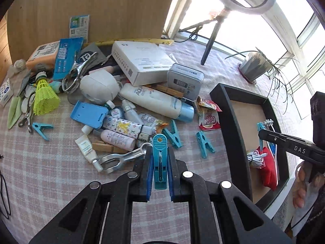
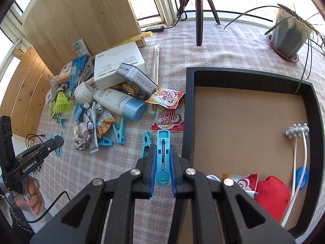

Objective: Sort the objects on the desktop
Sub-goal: 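Carry both blue clothespins into the tray and open both grippers, then grasp the silver metal tool with the left gripper while the right gripper grasps a blue clothespin, then carry the metal tool and blue clothespin into the tray and open both grippers, then move both grippers back toward the cluttered items, then grasp the white cream tube with the left gripper while the right gripper grasps a blue clothespin, then carry the white tube and blue clothespin into the tray and open both grippers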

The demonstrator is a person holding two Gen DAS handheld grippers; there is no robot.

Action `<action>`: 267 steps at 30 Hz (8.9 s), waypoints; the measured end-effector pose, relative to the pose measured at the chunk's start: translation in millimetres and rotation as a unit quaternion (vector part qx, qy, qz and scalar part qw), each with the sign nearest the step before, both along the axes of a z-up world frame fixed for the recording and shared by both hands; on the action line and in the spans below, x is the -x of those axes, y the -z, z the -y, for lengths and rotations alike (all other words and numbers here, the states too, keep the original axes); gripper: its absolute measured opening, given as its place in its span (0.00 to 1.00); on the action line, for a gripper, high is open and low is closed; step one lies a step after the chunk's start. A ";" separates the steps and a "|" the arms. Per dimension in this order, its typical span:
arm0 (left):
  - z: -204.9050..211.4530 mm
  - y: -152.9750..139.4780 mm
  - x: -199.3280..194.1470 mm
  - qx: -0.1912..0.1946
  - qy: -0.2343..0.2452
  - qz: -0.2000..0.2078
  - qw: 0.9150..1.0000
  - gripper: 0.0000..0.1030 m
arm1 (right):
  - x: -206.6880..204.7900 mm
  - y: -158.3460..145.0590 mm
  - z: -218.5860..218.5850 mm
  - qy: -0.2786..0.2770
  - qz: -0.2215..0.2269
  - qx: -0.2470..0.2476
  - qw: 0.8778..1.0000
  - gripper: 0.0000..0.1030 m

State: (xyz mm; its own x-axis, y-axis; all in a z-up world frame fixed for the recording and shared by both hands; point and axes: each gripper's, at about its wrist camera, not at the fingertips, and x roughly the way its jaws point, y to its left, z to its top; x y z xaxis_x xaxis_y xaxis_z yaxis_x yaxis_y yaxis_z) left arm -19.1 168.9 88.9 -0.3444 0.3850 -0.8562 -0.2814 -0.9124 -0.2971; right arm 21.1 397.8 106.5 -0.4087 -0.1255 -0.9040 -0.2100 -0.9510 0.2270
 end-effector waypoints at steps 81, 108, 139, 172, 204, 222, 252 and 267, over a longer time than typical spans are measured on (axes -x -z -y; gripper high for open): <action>29.7 60.0 -0.8 0.131 0.191 -0.013 0.973 0.26 | 65.6 75.8 62.1 -0.061 0.102 -0.021 0.993 0.34; 42.3 56.1 -66.9 0.067 0.114 0.016 0.991 0.23 | 13.8 67.3 85.8 -0.102 0.092 -0.004 0.990 0.21; -75.7 -23.2 -39.0 0.009 0.134 -0.052 0.990 0.22 | -50.8 -5.6 -20.6 -0.013 -0.002 -0.010 1.000 0.21; -134.7 -27.0 -29.2 0.052 0.148 -0.049 0.986 0.55 | -89.4 -24.9 -93.6 0.061 -0.025 -0.048 0.997 0.53; 106.2 70.5 34.1 0.041 -0.110 0.092 0.989 0.33 | 63.5 52.4 88.0 -0.128 0.051 -0.012 0.990 0.27; 116.3 77.9 30.5 0.076 -0.115 0.073 0.988 0.19 | 93.4 77.5 95.5 -0.119 0.078 0.045 0.989 0.27; 92.4 50.0 -7.5 0.097 -0.112 0.029 0.989 0.18 | 51.8 57.1 99.3 -0.136 0.050 -0.039 0.989 0.20; -12.3 -5.6 -13.8 0.048 -0.011 -0.011 0.999 0.18 | -8.6 1.0 22.7 -0.042 -0.012 -0.020 0.999 0.20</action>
State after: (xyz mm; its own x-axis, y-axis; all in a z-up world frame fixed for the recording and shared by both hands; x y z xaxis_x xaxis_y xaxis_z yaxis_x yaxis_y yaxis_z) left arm -5.3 181.2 94.5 -0.3719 0.2940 -0.8805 -0.2658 -0.9425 -0.2024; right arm 29.7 375.1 105.5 -0.4206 -0.1251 -0.8986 -0.1232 -0.9734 0.1932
